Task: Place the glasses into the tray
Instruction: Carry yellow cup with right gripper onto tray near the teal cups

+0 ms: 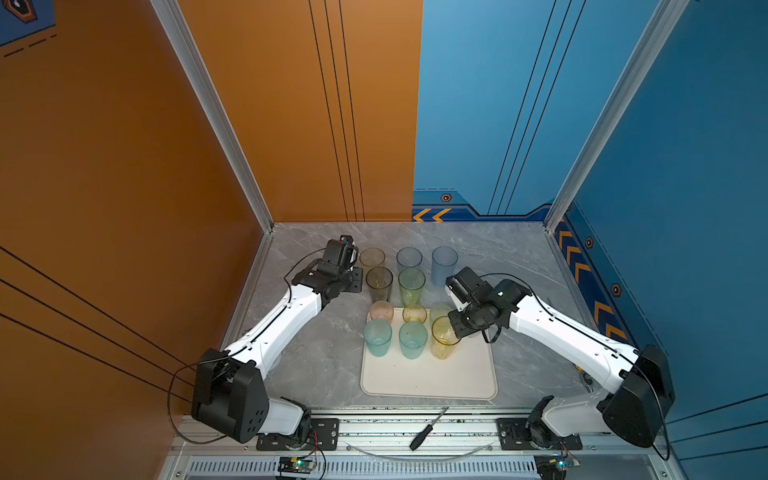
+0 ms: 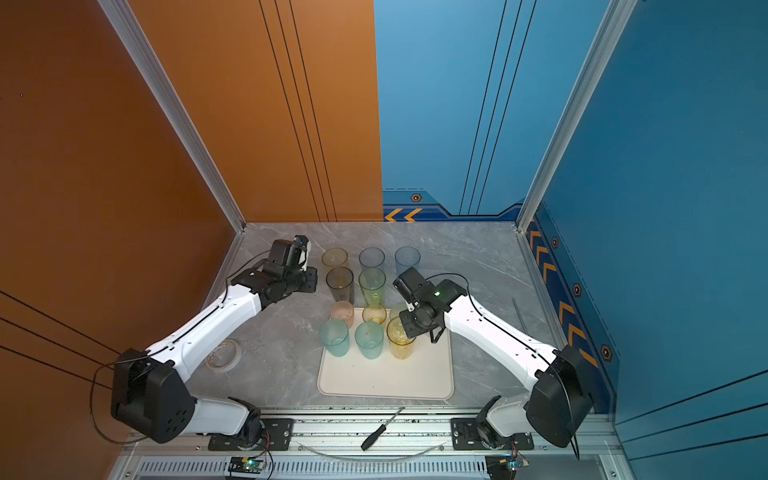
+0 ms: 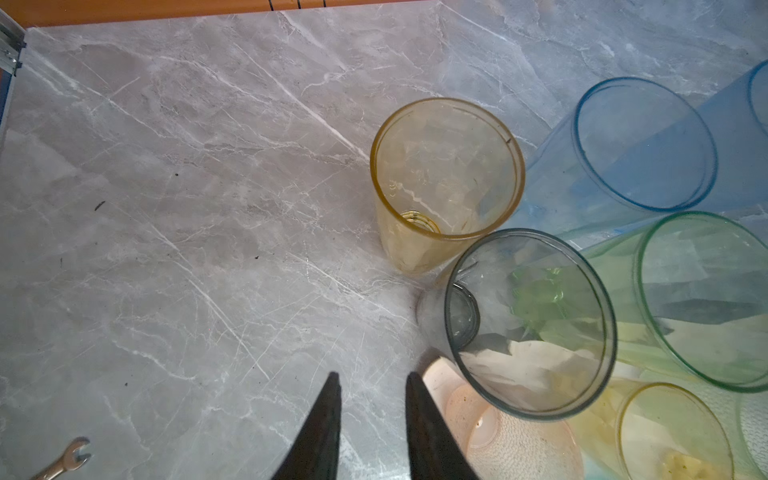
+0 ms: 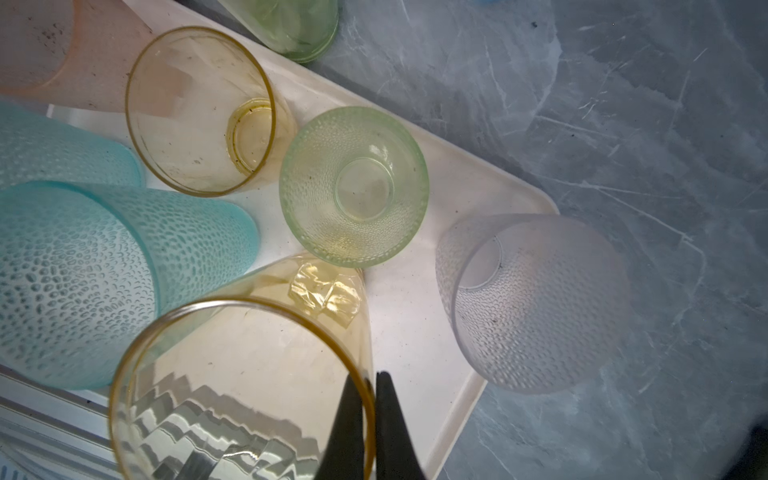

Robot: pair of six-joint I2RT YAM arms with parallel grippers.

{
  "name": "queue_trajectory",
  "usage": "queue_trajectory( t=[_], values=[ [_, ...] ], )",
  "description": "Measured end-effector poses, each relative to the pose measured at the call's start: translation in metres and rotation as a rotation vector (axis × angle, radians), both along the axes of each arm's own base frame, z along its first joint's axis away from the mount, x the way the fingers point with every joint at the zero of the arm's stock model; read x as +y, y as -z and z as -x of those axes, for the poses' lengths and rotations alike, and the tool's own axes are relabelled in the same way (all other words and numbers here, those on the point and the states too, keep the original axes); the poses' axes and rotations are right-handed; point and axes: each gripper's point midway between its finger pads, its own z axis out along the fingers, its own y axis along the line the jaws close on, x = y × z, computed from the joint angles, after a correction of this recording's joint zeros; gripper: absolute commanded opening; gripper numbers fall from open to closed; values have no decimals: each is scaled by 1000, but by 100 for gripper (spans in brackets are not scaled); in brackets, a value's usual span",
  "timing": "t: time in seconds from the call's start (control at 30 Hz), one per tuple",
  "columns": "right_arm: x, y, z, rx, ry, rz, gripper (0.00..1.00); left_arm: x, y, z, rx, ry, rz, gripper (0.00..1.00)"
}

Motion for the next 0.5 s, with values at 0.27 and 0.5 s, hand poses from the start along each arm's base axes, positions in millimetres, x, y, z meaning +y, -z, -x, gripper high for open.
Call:
queue_trajectory(
  t=[0.27,0.5],
  values=[
    [1,0,-1,-1,-1,-6,10,0,0,0,0,0,0,29],
    [2,0,-1,0,-2,-11,15,0,0,0,0,0,0,29]
  ],
)
